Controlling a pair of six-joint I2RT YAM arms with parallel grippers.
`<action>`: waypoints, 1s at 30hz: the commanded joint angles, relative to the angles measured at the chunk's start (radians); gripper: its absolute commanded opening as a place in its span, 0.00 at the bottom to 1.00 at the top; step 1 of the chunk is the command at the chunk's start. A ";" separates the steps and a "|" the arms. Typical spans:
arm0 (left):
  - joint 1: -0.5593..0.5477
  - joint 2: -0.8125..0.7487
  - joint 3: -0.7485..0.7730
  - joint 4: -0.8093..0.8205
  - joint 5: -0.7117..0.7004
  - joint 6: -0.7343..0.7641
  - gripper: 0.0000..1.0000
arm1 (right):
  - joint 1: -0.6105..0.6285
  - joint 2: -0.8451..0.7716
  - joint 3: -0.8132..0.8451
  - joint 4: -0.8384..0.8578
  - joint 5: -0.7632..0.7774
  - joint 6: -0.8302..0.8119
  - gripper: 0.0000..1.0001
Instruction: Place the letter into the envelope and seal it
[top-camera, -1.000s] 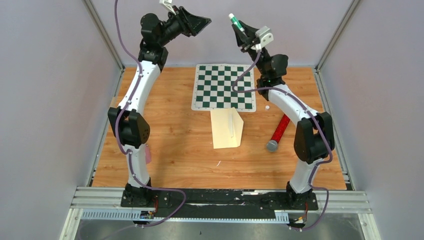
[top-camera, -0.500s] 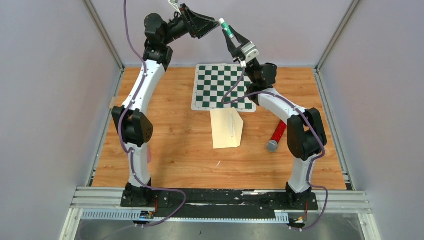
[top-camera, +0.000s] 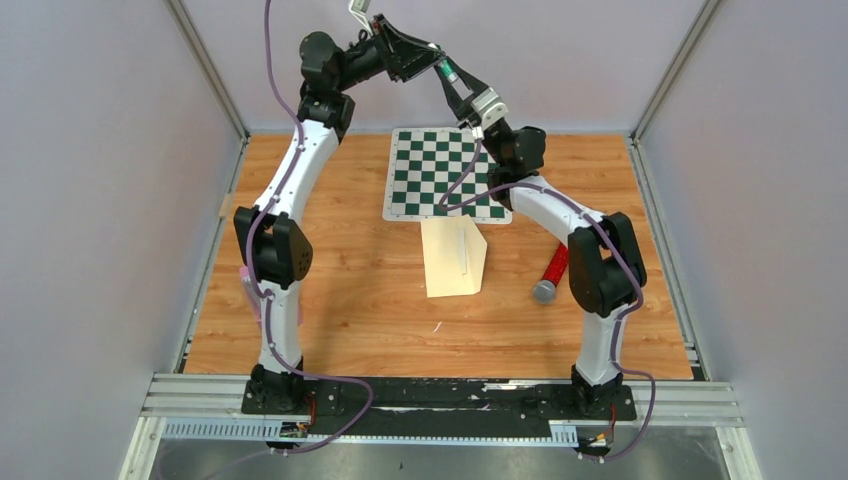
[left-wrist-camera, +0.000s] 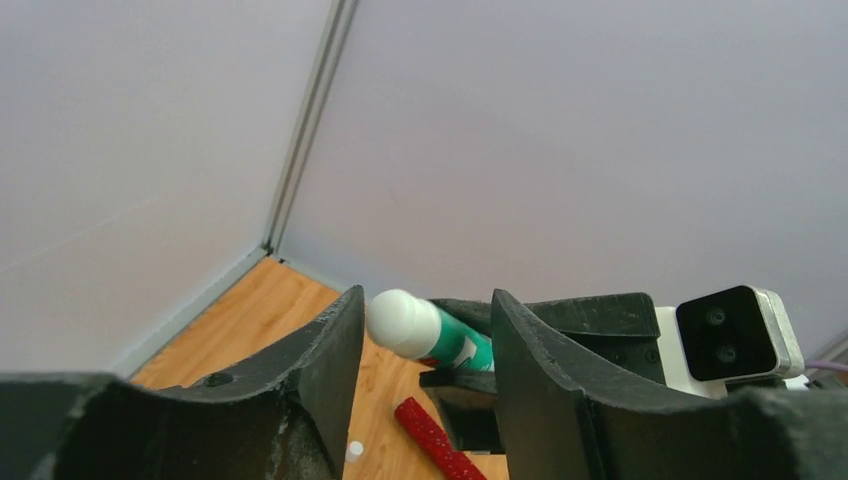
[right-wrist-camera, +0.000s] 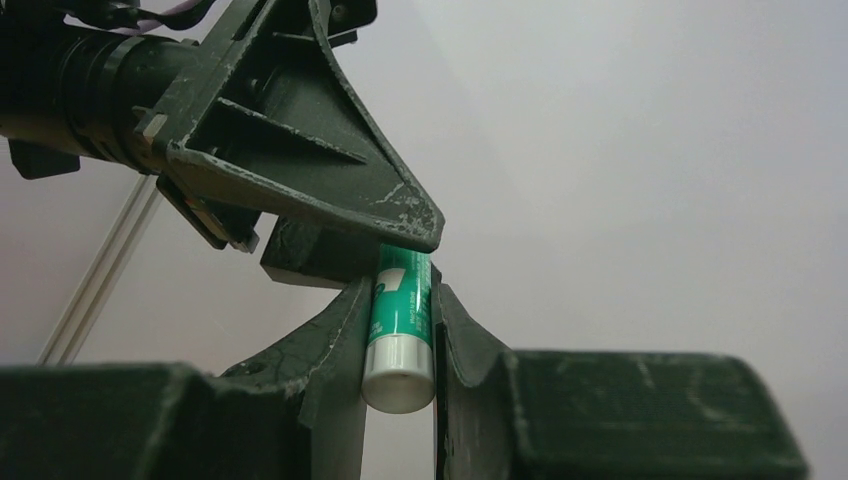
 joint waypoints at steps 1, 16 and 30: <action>-0.006 0.000 0.041 0.125 0.033 -0.047 0.54 | 0.009 0.003 0.043 0.001 -0.042 -0.016 0.00; -0.006 0.004 0.040 0.067 0.013 -0.006 0.00 | 0.003 0.004 0.059 -0.144 -0.093 0.012 0.39; 0.012 -0.070 -0.136 0.006 0.185 0.283 0.00 | -0.100 -0.132 0.196 -0.963 -0.416 0.250 0.69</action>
